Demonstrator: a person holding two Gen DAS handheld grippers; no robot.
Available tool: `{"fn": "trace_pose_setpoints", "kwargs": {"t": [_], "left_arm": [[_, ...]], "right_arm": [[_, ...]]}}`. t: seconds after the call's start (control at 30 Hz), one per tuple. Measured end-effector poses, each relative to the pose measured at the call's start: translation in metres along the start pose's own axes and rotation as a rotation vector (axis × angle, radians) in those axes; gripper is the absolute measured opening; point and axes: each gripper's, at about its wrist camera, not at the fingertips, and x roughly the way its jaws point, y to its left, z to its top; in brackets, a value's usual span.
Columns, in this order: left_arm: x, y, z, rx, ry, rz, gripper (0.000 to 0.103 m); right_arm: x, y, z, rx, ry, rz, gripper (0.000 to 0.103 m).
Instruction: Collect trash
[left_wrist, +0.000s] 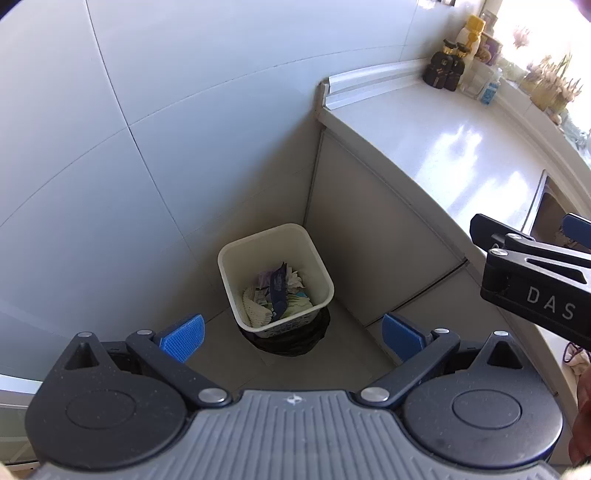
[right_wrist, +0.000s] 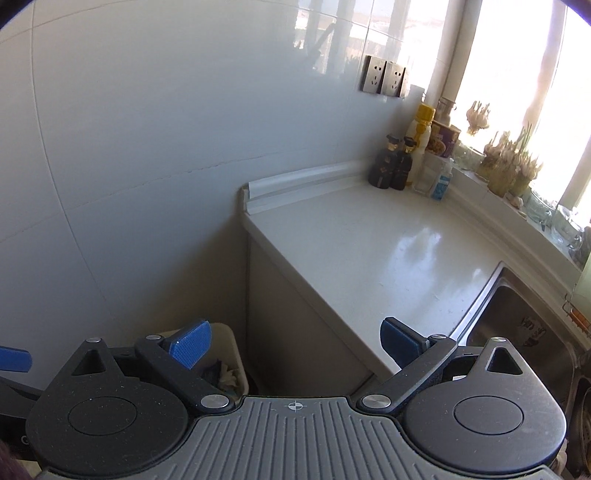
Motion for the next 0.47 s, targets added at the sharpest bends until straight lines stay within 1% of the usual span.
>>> {"fn": "trace_pose_setpoints", "kwargs": {"t": [0.47], "left_arm": [[0.011,0.0,0.008,-0.011,0.025,0.0,0.102]], "right_arm": [[0.018,-0.003,0.0,0.007,0.033,0.02,0.1]]}}
